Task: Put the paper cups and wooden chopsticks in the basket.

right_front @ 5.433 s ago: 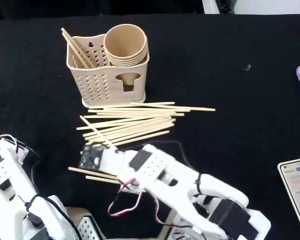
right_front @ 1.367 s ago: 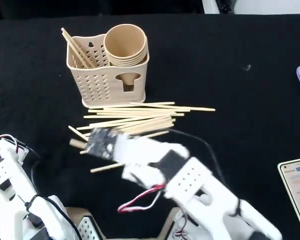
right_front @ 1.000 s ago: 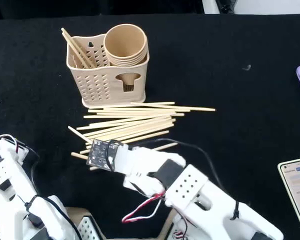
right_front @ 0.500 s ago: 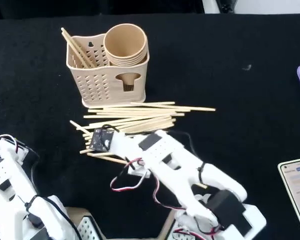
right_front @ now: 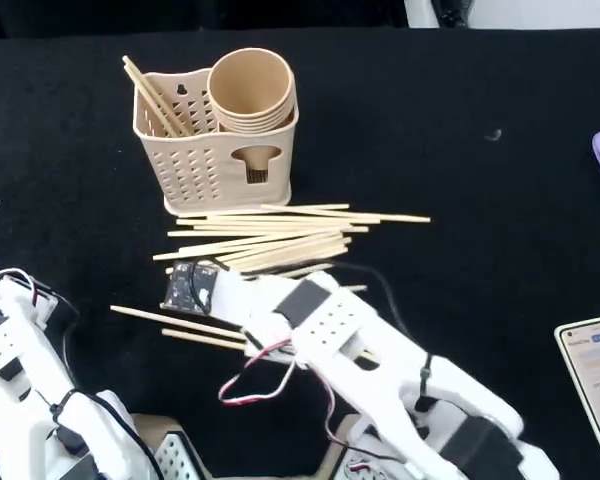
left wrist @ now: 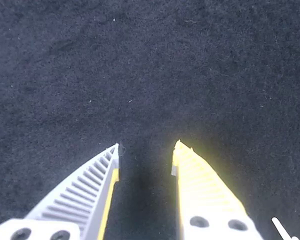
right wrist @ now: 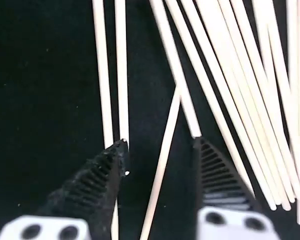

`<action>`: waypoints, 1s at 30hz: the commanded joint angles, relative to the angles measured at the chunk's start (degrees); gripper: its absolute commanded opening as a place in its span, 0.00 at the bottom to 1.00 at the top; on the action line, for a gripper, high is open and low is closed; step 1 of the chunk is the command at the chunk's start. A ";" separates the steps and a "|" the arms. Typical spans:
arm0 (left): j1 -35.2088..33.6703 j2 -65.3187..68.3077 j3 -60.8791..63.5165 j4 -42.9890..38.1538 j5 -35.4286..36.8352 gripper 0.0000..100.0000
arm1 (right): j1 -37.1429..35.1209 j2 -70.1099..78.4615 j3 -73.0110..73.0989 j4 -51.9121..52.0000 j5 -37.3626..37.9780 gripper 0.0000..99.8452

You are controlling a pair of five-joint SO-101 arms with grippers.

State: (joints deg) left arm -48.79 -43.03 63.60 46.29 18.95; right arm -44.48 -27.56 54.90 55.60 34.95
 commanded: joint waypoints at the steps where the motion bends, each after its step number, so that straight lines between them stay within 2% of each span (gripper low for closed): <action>1: 0.31 -1.41 -3.03 -0.97 0.62 0.18 | -0.09 -2.77 0.75 -1.23 -0.44 0.23; 5: 0.31 -1.41 -3.03 -0.97 0.62 0.18 | -1.85 -1.10 2.51 -2.81 -0.88 0.23; 9: 0.31 -1.41 -3.03 -0.97 0.62 0.18 | -5.45 0.92 1.80 -4.04 -4.92 0.23; 16: 0.13 -1.41 -2.95 -0.97 0.62 0.18 | -5.36 8.75 0.75 -10.99 -7.82 0.23; 25: 0.31 -1.41 -2.95 -0.88 0.62 0.18 | -5.71 16.92 -2.86 -11.25 -11.25 0.29; 30: 0.31 -1.41 -2.95 -0.88 0.62 0.18 | -5.71 16.92 -2.86 -11.25 -11.25 0.23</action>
State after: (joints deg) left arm -48.79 -43.03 63.60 46.29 18.95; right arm -49.41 -10.86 54.29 45.23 24.13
